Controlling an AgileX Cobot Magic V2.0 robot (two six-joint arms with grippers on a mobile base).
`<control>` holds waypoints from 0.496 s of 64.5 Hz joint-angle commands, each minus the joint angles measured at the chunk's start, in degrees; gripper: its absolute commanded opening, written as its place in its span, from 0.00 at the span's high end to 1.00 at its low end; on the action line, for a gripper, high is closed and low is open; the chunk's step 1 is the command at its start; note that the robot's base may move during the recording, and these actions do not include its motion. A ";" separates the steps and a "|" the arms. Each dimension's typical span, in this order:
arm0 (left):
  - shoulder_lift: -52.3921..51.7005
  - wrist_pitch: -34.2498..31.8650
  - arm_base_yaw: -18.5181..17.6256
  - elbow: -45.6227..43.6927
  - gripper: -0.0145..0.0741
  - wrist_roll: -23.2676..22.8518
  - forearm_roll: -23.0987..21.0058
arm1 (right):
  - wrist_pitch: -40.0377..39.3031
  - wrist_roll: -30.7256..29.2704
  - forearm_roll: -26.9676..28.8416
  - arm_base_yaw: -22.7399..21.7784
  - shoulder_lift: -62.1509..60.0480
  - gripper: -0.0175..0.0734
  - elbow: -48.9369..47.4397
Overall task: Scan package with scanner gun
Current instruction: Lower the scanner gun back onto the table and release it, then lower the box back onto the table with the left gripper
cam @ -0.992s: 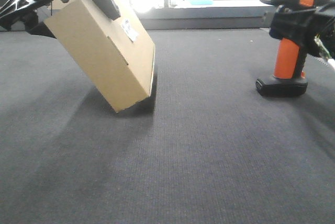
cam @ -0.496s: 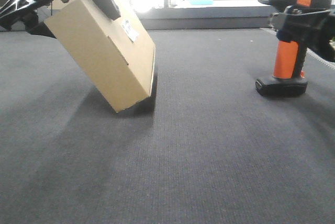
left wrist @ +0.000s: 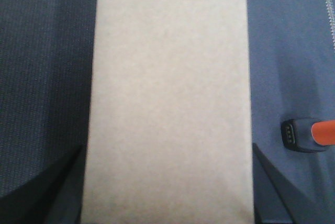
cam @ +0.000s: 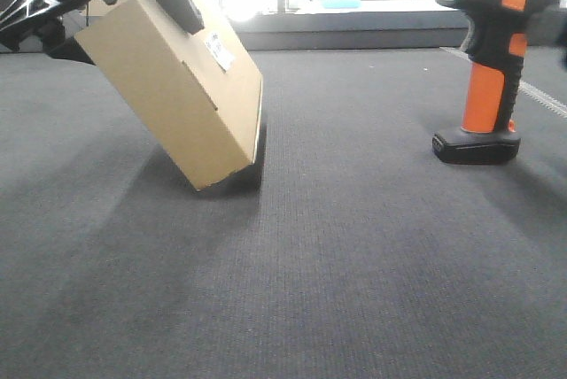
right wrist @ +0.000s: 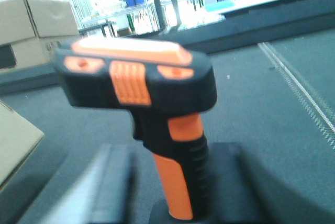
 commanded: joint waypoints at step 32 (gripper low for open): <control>-11.20 13.73 11.37 -1.11 0.88 1.80 23.24 | 33.92 -5.50 -0.57 -0.12 -37.06 0.98 1.59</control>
